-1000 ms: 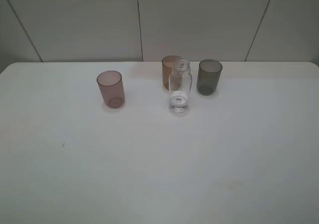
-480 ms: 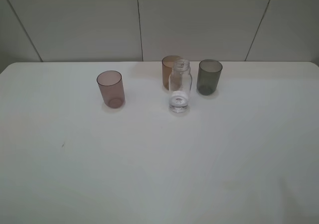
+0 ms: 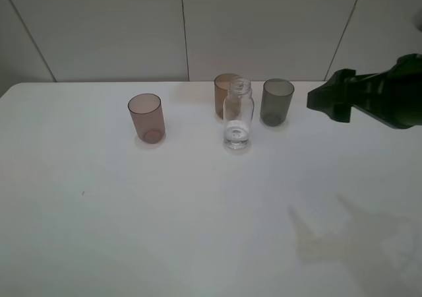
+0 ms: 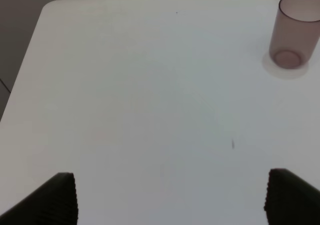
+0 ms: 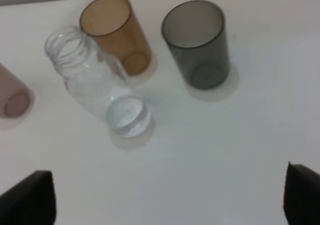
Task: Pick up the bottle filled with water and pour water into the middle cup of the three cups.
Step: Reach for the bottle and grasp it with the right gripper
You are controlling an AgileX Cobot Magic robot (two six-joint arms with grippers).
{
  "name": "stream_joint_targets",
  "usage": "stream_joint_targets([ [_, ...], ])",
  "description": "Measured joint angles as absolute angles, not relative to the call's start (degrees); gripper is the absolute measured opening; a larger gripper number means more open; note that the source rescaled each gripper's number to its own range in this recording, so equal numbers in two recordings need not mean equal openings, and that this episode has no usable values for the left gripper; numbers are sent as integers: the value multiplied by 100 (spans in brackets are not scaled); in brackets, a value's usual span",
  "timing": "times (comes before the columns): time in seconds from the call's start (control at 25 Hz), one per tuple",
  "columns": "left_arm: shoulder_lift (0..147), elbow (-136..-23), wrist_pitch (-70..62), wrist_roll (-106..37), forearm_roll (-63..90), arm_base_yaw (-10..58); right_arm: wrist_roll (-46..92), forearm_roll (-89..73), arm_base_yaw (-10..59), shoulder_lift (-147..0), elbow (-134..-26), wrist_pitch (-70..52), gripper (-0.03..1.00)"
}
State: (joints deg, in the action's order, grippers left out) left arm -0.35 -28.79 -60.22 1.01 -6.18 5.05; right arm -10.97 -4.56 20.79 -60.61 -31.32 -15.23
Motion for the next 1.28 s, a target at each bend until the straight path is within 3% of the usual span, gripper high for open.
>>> stream_joint_targets([
  [0.16, -35, -2879, -6022, 101, -618, 505, -1097, -456, 2648, -6819, -2936, -281, 95],
  [0.44, -35, -2879, -6022, 101, -618, 505, -1092, -456, 3294, -8281, -1913, 3375, 95],
  [0.76, -35, -2879, -6022, 101, -618, 505, -756, -456, 3399, -10048, -1619, 6381, 95],
  [1.28, -35, -2879, -6022, 101, -618, 505, -106, -570, 3399, -11335, -2285, 6879, 95],
])
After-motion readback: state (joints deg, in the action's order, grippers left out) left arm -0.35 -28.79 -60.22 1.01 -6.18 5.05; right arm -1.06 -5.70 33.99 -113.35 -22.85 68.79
